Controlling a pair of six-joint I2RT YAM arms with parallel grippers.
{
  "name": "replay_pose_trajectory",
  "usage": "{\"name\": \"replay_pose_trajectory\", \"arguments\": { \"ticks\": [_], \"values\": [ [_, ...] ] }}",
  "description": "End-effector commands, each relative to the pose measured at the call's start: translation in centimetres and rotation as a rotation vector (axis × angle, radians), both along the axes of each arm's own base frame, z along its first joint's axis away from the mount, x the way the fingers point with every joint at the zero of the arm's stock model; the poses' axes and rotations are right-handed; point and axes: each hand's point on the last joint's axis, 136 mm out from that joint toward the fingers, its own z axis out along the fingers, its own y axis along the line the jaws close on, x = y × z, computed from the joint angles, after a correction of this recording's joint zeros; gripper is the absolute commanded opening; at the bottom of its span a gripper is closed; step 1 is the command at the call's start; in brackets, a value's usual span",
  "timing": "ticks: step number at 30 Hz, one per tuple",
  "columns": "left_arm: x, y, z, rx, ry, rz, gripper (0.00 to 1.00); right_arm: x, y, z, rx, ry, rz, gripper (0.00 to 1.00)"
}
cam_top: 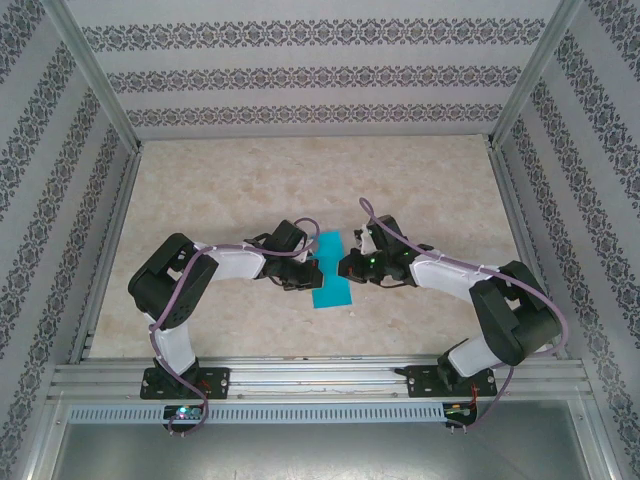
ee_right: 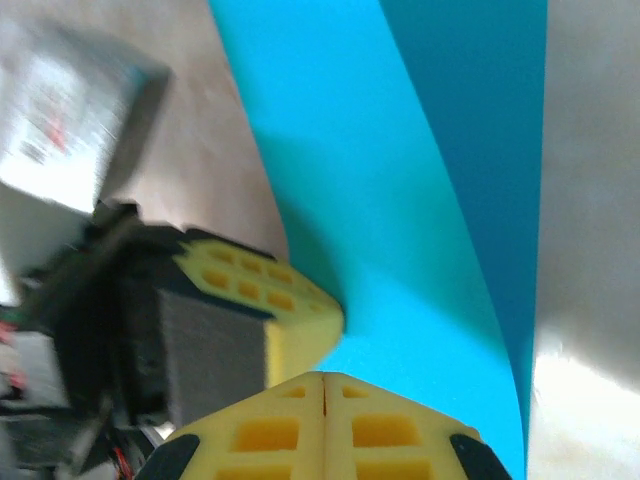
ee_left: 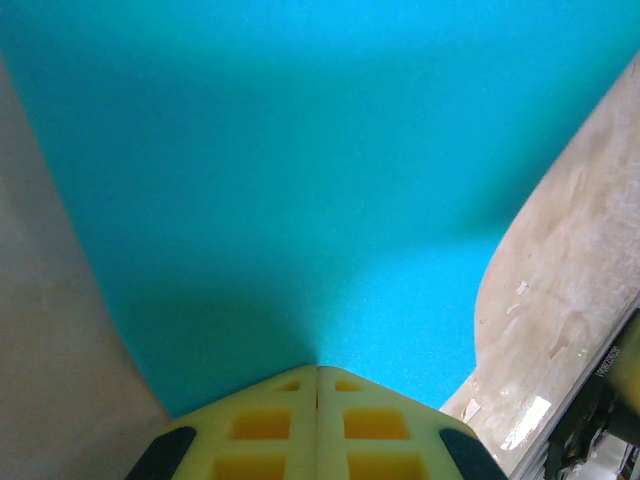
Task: Fold a paper plane with a square sheet of paper (fold left side to right side)
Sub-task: Hold the square sheet of paper at the center of the table, then first fold the square sheet of paper in half at the center of the table.
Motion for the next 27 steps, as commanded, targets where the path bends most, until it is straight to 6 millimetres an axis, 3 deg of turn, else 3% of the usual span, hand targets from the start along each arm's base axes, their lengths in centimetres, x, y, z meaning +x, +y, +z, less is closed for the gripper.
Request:
{"name": "replay_pose_trajectory", "arguments": {
  "ticks": [1, 8, 19, 27],
  "values": [
    [-1.4, 1.1, -1.9, 0.081, 0.044, 0.016, 0.02, -1.9, -0.1, -2.1, -0.051, 0.067, 0.004, 0.0],
    [-1.1, 0.6, -1.3, 0.06, 0.039, 0.017, 0.02, -3.1, -0.2, -4.8, -0.115, 0.122, 0.034, 0.0],
    [2.0, -1.2, 3.6, -0.077, -0.067, 0.024, 0.03, -5.1, -3.1, -8.3, -0.283, 0.195, 0.043, 0.0],
    [3.7, -0.8, 2.5, -0.072, -0.085, 0.036, 0.03, -5.3, -3.8, -9.2, -0.331, 0.208, 0.049, 0.0]
  ]
}}
